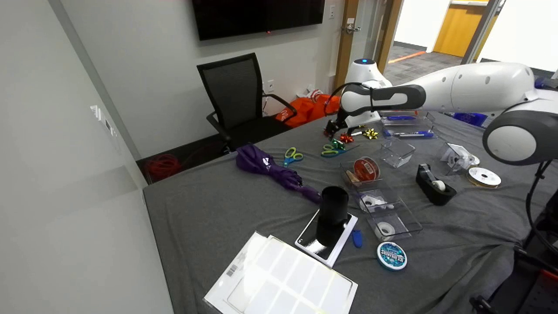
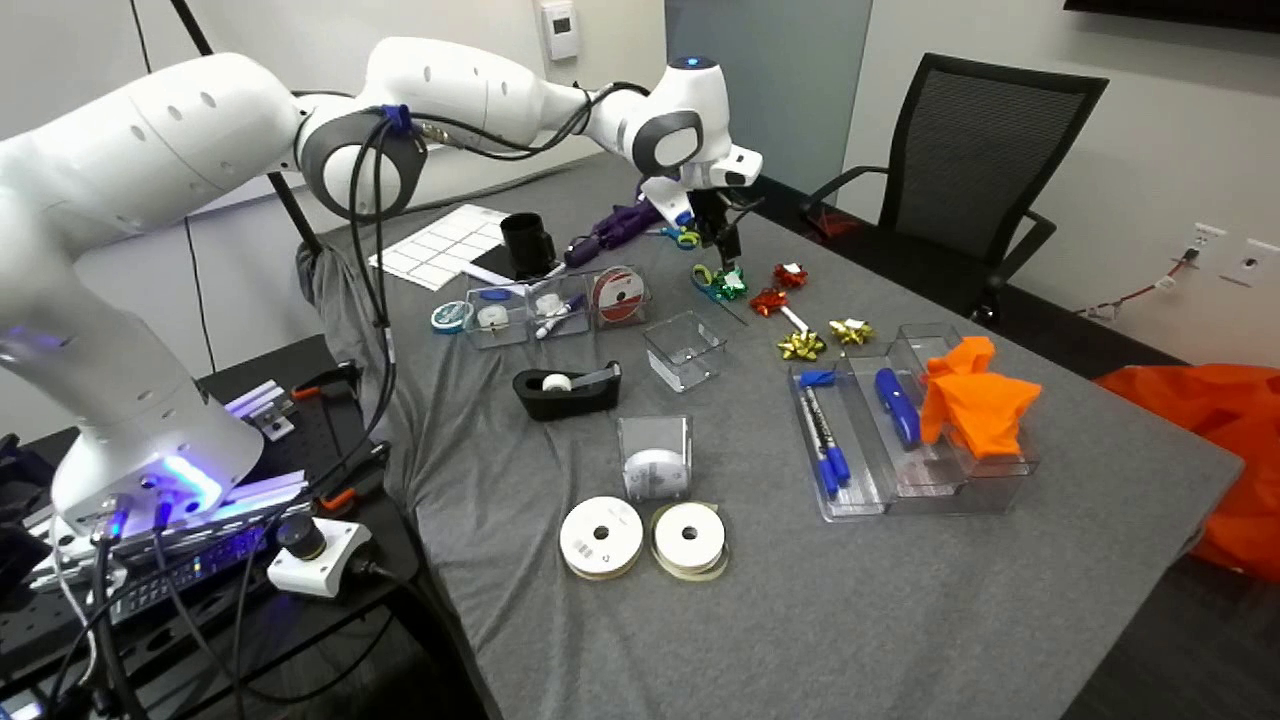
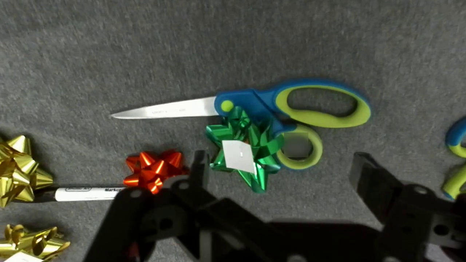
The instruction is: Put the green and red decorating ribbons in the empty stationary holder to the right
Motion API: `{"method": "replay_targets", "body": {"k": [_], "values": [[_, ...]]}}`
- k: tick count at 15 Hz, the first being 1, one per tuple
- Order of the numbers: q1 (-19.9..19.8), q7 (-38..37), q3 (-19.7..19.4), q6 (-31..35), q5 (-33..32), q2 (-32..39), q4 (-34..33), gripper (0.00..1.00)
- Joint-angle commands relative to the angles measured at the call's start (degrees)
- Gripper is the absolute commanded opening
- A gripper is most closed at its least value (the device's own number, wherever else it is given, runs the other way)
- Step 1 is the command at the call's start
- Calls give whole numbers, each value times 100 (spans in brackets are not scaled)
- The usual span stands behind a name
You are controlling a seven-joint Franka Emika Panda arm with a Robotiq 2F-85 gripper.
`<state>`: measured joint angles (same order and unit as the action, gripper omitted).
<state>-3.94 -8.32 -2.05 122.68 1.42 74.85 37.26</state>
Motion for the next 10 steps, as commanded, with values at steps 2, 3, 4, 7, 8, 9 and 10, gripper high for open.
{"method": "replay_targets", "body": {"k": [2, 3, 4, 7, 8, 9, 10], "values": [[73, -367, -215, -118, -185, 409, -549, 100], [82, -428, -240, -131, -222, 443, -585, 100], [90, -483, -263, -145, -256, 484, -613, 100], [113, -614, -319, -175, -334, 568, -683, 74], [120, -659, -339, -181, -356, 600, -701, 71], [125, -689, -351, -185, -376, 617, -713, 69], [130, -721, -370, -180, -401, 638, -725, 62]]}}
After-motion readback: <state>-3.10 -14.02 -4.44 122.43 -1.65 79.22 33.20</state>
